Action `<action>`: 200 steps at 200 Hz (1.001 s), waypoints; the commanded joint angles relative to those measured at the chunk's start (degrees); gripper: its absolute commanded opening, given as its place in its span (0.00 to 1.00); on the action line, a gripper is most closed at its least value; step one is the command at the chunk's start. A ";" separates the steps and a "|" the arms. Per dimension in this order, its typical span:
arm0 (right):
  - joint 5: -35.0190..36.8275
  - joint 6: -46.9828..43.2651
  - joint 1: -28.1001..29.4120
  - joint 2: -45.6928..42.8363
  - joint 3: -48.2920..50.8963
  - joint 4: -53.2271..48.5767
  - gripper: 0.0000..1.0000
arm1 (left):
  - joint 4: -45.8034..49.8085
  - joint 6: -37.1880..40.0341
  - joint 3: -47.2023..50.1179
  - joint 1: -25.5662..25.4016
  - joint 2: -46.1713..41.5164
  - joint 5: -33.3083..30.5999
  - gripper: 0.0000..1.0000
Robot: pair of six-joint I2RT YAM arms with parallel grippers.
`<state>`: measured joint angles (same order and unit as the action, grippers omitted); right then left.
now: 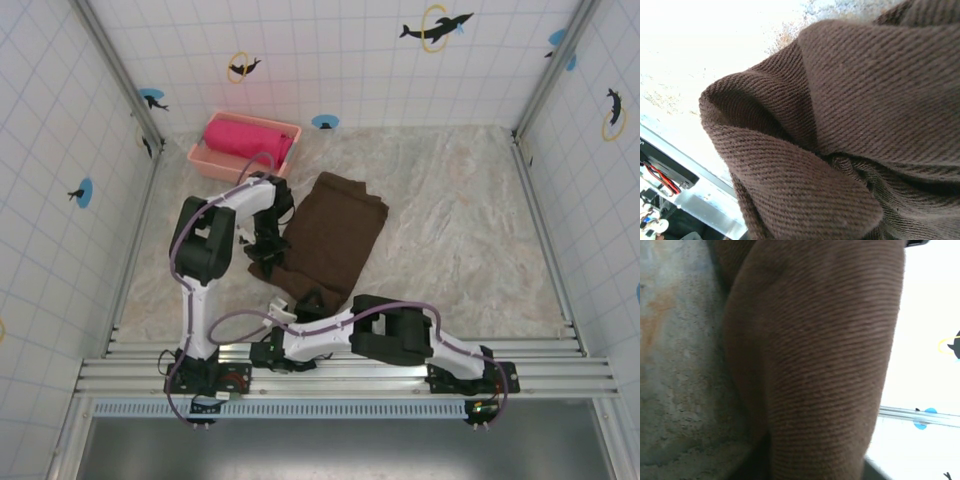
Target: Roll up the long pants
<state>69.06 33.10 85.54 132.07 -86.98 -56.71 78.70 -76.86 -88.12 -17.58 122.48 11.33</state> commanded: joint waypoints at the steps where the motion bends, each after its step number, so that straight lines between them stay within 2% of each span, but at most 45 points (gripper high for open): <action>1: 0.15 2.15 -0.60 1.06 1.96 -0.26 0.00 | -4.63 2.97 4.43 -0.10 -4.12 -4.11 0.00; 32: -8.58 -6.62 -0.98 -4.24 8.12 10.83 0.00 | -14.72 5.71 13.25 -0.08 -12.35 -7.01 0.00; 38: -9.99 -7.68 -1.12 -4.89 8.56 11.70 0.00 | -16.47 6.48 14.66 -0.04 -13.99 -7.75 0.12; 64: -18.24 -12.49 -2.22 -7.33 10.65 15.43 0.00 | -26.89 10.89 22.36 -0.09 -24.02 -11.01 0.75; 71: -21.09 -13.51 -2.75 -8.09 11.31 16.42 0.00 | -29.93 11.61 24.55 -0.08 -27.19 -11.67 0.89; 78: -23.48 -14.44 -3.22 -8.98 12.02 17.35 0.00 | -32.57 12.52 26.31 -0.08 -30.21 -12.12 0.97; 103: -33.06 -18.19 -6.31 -12.28 14.07 19.75 0.00 | -35.58 16.43 28.61 -0.01 -39.11 -15.22 0.97; 130: -39.97 -22.09 -10.60 -14.38 14.65 20.29 0.00 | -39.94 19.12 32.42 -0.04 -48.04 -14.09 0.97; 164: -50.98 -25.65 -17.22 -15.77 15.15 20.56 0.00 | -47.69 16.30 43.87 0.00 -60.79 -9.92 0.97; 200: -58.30 -28.80 -22.40 -16.88 16.04 20.76 0.00 | -53.33 11.39 57.40 0.01 -75.01 -7.58 0.97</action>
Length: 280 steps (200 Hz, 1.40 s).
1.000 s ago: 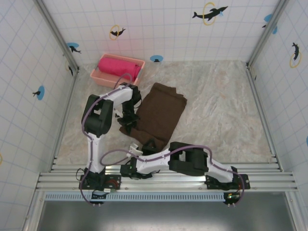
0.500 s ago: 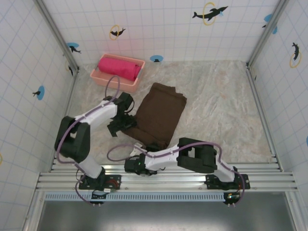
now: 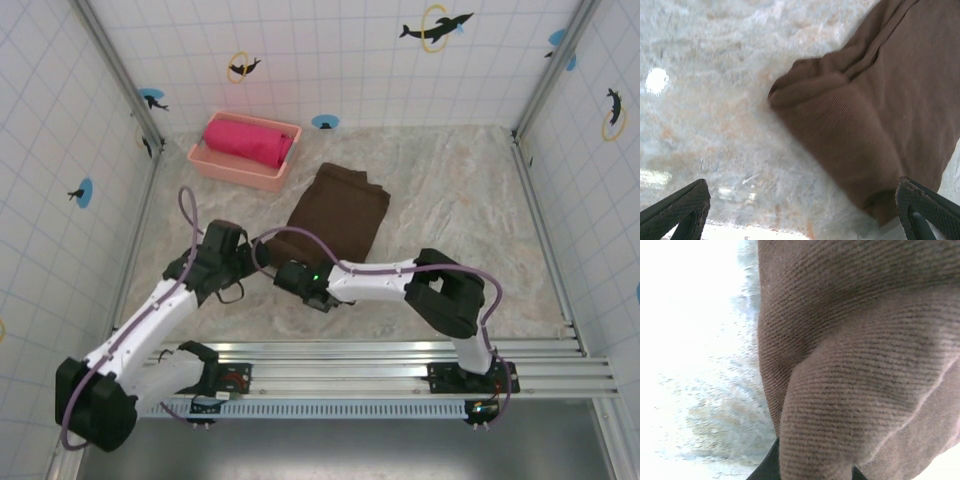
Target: Roll up the long pants
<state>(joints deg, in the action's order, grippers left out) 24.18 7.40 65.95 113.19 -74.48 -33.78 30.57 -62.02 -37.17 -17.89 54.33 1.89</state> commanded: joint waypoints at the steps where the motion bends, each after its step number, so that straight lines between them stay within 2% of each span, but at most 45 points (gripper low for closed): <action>1: -13.66 -3.18 -2.92 1.93 3.54 -2.12 0.00 | -5.27 -3.63 6.82 0.27 -7.22 1.87 0.97; 53: -23.83 -5.93 -7.70 2.70 2.49 -2.83 0.00 | -16.10 -13.82 21.54 0.31 -21.64 2.66 0.97; 101: -28.73 -7.89 -10.22 3.83 1.16 -5.06 0.00 | -31.21 -20.33 28.82 0.28 -20.39 3.68 0.97; 146: -32.34 -7.77 -11.72 5.67 -0.80 -5.68 0.00 | -44.61 -22.94 32.53 0.27 -10.44 4.62 0.97; 183: -33.35 -7.14 -11.31 6.00 -1.90 -5.98 0.00 | -54.44 -23.39 31.82 0.31 0.52 3.33 0.97; 248: -33.76 -6.05 -9.90 5.45 -3.02 -6.30 0.00 | -79.32 -25.45 29.16 0.32 28.18 3.45 0.97; 263: -33.58 -5.86 -9.16 5.20 -3.61 -6.43 0.00 | -80.62 -24.82 27.94 0.31 31.32 3.09 0.95; 280: -33.61 -5.84 -8.24 4.94 -4.77 -6.78 0.00 | -75.53 -23.02 26.20 0.31 30.69 2.18 0.95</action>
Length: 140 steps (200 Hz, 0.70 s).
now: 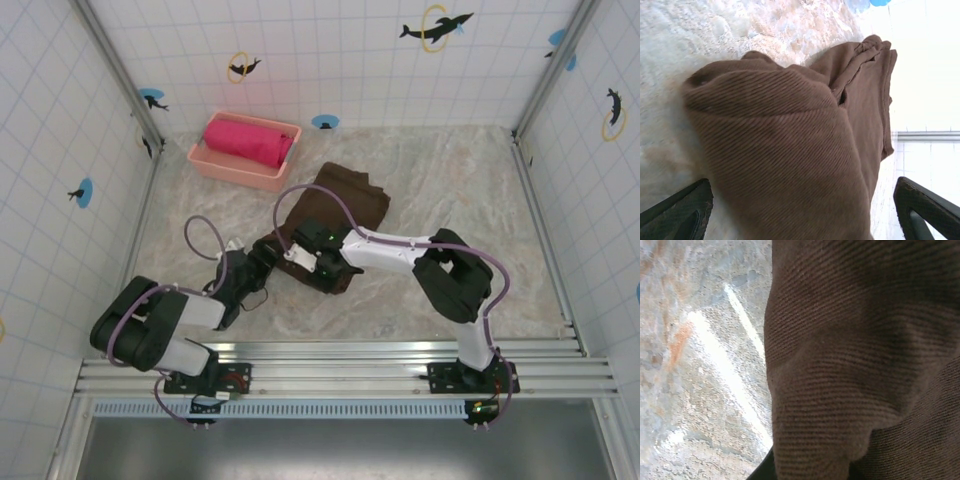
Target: Roll up the long pants
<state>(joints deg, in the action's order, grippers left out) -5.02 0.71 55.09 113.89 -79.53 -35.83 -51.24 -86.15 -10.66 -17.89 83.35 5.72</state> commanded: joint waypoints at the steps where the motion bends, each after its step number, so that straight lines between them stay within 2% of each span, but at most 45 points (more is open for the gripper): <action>1: -4.36 0.82 2.68 4.20 0.22 -4.70 0.00 | 6.79 1.22 -0.45 0.31 1.52 -1.75 0.95; 13: -4.04 0.71 3.23 3.85 -0.35 -4.94 0.00 | 11.01 2.63 -2.08 0.39 0.42 -1.90 0.95; 28: -4.30 0.63 3.47 4.04 -1.11 -4.87 0.00 | 11.74 3.44 -3.36 0.36 1.32 -1.09 0.95; 59: -4.38 0.13 3.68 5.16 -1.82 -4.93 0.00 | 2.92 0.98 -2.62 0.25 8.90 -0.15 0.93; 71: -4.48 -0.01 3.69 5.45 -1.82 -4.76 0.00 | -2.40 -0.04 -1.74 0.34 13.20 0.45 0.89; 77: -4.56 -0.06 3.62 5.49 -1.78 -4.75 0.00 | -5.17 -0.46 -1.31 0.31 15.53 0.69 0.81; 91: -4.56 -0.18 3.45 5.56 -1.76 -4.77 0.00 | -12.74 -0.57 -0.52 0.44 20.98 1.85 0.55; 99: -4.52 -0.44 3.41 5.52 -1.60 -4.82 0.00 | -16.90 -0.34 -0.57 0.55 24.39 3.22 0.30; 105: -4.43 -0.61 3.32 5.42 -1.51 -4.78 0.00 | -20.11 -0.23 -0.88 0.90 27.08 4.42 0.01; 122: -3.99 -0.97 2.72 5.14 -1.40 -5.16 0.00 | -28.79 -1.97 -0.46 1.10 34.04 6.01 0.00; 140: -3.45 -1.15 1.89 4.58 -1.20 -5.39 0.00 | -28.40 -1.63 0.34 1.37 34.04 5.96 0.00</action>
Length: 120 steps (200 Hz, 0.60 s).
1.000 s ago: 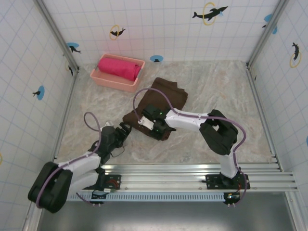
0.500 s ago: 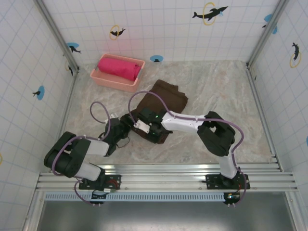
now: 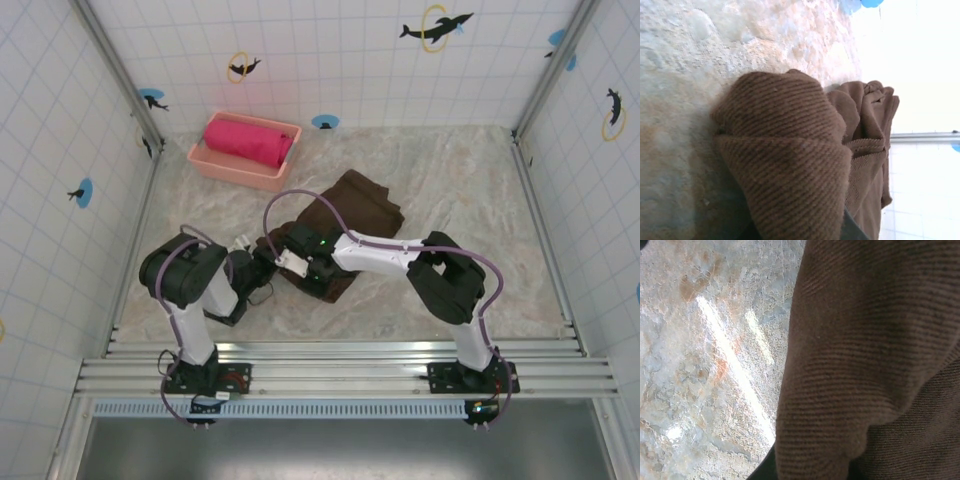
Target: Roll up the long pants
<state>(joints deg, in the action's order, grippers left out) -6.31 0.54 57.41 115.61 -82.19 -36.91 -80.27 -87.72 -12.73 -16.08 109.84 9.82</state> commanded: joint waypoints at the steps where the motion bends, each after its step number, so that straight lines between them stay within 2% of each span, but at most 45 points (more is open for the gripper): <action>1: -2.06 -0.97 -0.44 2.81 1.49 -4.32 0.00 | 0.77 -0.07 2.48 -0.45 7.34 1.86 0.00; 18: -0.92 -0.97 -1.29 2.01 1.40 -4.49 0.00 | 6.96 0.73 3.41 -0.45 2.83 1.60 0.00; 23: -0.23 -0.91 -1.45 1.58 1.39 -4.57 0.08 | 10.38 1.13 3.20 -0.39 1.07 1.91 0.00; 39: 3.23 -0.36 -1.77 -0.61 2.01 -4.07 0.44 | 23.29 3.14 1.44 -0.66 -5.82 3.33 0.00; 51: 5.54 0.05 -1.90 -2.73 2.42 -3.89 0.58 | 35.64 4.23 -0.07 -0.97 -12.62 2.93 0.00; 61: 6.84 0.17 -2.15 -4.73 2.74 -3.97 0.63 | 48.03 5.90 -2.11 -1.39 -19.58 1.54 0.00; 76: 8.93 0.67 -2.41 -7.97 3.24 -4.14 0.68 | 74.55 9.21 -8.57 -1.92 -30.25 -2.47 0.00; 83: 9.87 0.78 -2.55 -9.55 3.36 -4.25 0.77 | 84.04 10.50 -11.37 -1.94 -33.94 -4.16 0.00; 93: 10.99 1.12 -2.56 -11.84 3.70 -4.39 0.79 | 93.53 10.90 -14.50 -1.62 -36.82 -5.06 0.00; 107: 12.52 1.47 -2.50 -14.78 3.93 -4.81 0.92 | 103.66 10.85 -18.12 -1.36 -37.08 -4.56 0.00; 117: 13.72 1.82 -2.40 -17.04 4.07 -4.92 1.00 | 107.88 9.82 -19.58 -1.69 -35.97 -3.93 0.00; 120: 14.09 1.91 -2.32 -17.67 4.21 -5.00 0.99 | 108.66 9.30 -19.78 -1.67 -35.53 -3.63 0.00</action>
<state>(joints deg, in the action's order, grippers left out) 2.24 1.39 55.48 104.33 -78.96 -39.72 -1.45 -80.25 -29.78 -17.96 73.06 6.85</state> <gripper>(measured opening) 0.957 0.169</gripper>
